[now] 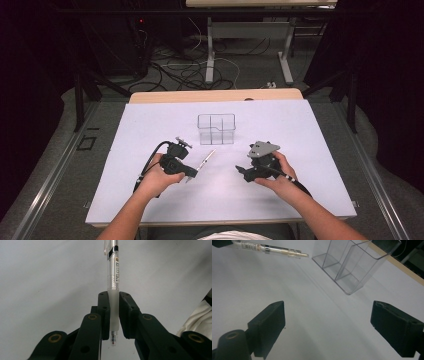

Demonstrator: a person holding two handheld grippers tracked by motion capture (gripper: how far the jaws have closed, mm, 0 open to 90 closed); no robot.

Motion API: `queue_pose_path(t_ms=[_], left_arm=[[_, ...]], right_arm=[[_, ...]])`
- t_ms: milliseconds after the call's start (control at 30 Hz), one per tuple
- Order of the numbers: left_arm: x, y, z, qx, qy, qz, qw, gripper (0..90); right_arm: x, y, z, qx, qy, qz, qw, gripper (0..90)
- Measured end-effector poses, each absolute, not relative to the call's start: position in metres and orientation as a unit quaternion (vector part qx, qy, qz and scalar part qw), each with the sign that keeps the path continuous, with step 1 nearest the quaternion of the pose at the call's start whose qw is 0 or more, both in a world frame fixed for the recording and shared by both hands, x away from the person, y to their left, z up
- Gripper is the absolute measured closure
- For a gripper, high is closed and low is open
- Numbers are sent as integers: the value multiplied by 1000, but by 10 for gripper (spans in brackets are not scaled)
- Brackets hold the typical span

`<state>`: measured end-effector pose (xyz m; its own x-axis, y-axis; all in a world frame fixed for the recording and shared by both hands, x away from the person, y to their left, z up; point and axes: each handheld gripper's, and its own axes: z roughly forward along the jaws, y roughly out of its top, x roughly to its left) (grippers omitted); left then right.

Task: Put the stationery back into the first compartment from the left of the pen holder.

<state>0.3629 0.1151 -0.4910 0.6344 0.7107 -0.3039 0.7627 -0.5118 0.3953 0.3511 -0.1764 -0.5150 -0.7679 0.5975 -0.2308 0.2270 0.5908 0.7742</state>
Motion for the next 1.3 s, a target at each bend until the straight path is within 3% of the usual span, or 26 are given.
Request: queue_pose_path(t_ms=[233, 333, 667, 967, 1300], left_arm=[[361, 109, -493, 871, 417, -59, 252, 801], [360, 105, -494, 875, 410, -63, 248, 801], [356, 98, -497, 882, 400, -71, 238, 800], [353, 91, -500, 888, 386, -80, 236, 801], [350, 85, -501, 891, 376, -90, 237, 801]], right_arm=[[341, -163, -514, 189, 871, 356, 280, 92], [336, -157, -514, 147, 878, 336, 308, 154], [320, -140, -520, 1, 882, 267, 390, 242], [309, -137, -524, -90, 873, 252, 406, 392], [309, -138, -536, -114, 876, 241, 401, 449]])
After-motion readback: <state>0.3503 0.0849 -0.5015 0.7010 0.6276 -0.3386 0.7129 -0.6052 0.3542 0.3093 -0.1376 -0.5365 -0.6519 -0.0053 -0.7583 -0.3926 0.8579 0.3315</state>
